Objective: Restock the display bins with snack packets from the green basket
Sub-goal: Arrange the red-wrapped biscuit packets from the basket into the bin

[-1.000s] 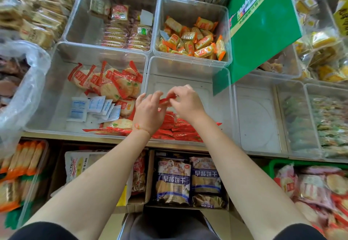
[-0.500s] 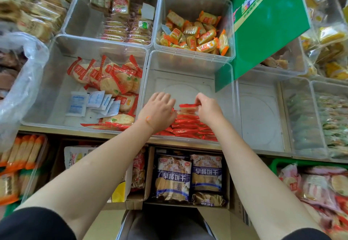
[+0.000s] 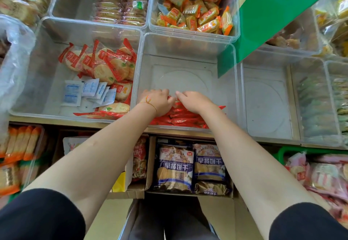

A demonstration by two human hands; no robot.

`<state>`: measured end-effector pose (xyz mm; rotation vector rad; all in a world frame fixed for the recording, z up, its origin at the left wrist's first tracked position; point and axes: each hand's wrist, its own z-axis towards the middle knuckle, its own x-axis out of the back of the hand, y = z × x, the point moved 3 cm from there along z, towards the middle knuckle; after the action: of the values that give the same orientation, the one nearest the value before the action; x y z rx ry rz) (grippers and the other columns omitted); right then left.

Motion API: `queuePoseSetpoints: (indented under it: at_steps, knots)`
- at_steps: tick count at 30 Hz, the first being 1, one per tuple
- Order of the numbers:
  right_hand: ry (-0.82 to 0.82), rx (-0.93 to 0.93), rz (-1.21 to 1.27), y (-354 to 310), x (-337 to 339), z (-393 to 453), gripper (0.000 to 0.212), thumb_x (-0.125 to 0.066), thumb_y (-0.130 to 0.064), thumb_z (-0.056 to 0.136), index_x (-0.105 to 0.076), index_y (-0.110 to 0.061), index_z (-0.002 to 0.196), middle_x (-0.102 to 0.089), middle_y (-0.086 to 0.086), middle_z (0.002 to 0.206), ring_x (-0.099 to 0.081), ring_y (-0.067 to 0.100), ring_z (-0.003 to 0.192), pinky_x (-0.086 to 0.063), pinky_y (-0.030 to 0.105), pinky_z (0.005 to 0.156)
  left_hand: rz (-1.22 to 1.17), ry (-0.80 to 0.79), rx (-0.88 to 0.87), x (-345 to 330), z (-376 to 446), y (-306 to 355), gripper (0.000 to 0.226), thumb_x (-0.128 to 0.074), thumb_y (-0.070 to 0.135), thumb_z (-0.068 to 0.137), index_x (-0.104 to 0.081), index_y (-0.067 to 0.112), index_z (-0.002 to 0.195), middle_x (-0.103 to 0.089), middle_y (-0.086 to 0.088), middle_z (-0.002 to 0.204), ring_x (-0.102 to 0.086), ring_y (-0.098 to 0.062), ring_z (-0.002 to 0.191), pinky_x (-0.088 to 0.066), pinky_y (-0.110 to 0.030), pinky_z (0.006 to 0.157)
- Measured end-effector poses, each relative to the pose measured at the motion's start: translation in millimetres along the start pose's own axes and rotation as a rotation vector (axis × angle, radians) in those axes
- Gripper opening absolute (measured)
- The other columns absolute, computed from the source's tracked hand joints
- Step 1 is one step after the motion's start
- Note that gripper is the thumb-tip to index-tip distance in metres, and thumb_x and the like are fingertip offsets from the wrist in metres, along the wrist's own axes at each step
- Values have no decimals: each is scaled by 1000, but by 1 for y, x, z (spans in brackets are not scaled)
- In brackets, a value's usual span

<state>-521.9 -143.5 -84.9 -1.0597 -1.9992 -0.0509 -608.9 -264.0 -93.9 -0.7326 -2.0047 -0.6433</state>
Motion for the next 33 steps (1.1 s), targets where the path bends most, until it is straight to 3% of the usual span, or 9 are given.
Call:
queuePoseSetpoints:
  at_steps: [3,9,16,18,21,24,28,33]
  knots:
    - [34,18,-22,-9,4,-3,61,-19,-52,104,-57,-18,138,-52,13,144,-46,33,133,-36,44,107,9,-1,-11,-2,-4,1,52,-20,48,102,-53,15,126,-56,-15,133,-50,-33,123,-35,-44,98]
    - [53,-10,-157,-10,0,-7,62,-14,-55,102,-56,-23,134,-55,13,140,-46,35,130,-32,50,106,23,100,-59,6,-23,2,47,-22,45,102,-55,16,117,-60,-14,122,-54,-34,113,-39,-43,94]
    - [296,101,-58,-13,11,-57,45,-27,-42,104,-61,-19,124,-59,9,125,-48,32,119,-36,44,97,-83,301,-106,21,-60,14,42,-33,38,101,-58,14,125,-61,-10,124,-54,-31,116,-40,-42,96]
    - [471,172,51,-9,19,-93,38,-34,-33,104,-65,-12,108,-63,8,106,-54,28,104,-40,39,86,-235,443,-159,30,-84,26,35,-39,31,100,-64,11,116,-65,-11,112,-58,-31,104,-47,-42,86]
    - [639,231,271,12,16,-157,31,-40,-24,102,-64,-8,90,-62,5,79,-55,20,75,-43,33,66,-428,601,-191,36,-128,56,29,-43,28,96,-63,9,86,-65,-7,78,-59,-30,73,-46,-39,60]
    - [597,178,343,48,-5,-201,29,-44,-24,101,-64,-11,85,-59,2,68,-53,16,62,-40,30,57,-450,526,-206,20,-154,94,27,-49,28,96,-61,10,81,-64,-4,71,-57,-28,67,-42,-36,55]
    - [471,69,361,111,-31,-226,28,-46,-27,100,-62,-12,82,-63,3,70,-57,23,66,-46,39,59,-392,270,-256,-14,-164,150,25,-46,34,96,-63,18,88,-67,2,79,-61,-23,71,-50,-33,62]
    - [391,-42,347,221,-38,-244,21,-48,-26,96,-64,-18,85,-66,2,79,-56,25,74,-44,36,64,-336,49,-238,-57,-160,236,24,-47,29,94,-69,23,101,-72,2,96,-64,-23,84,-51,-31,71]
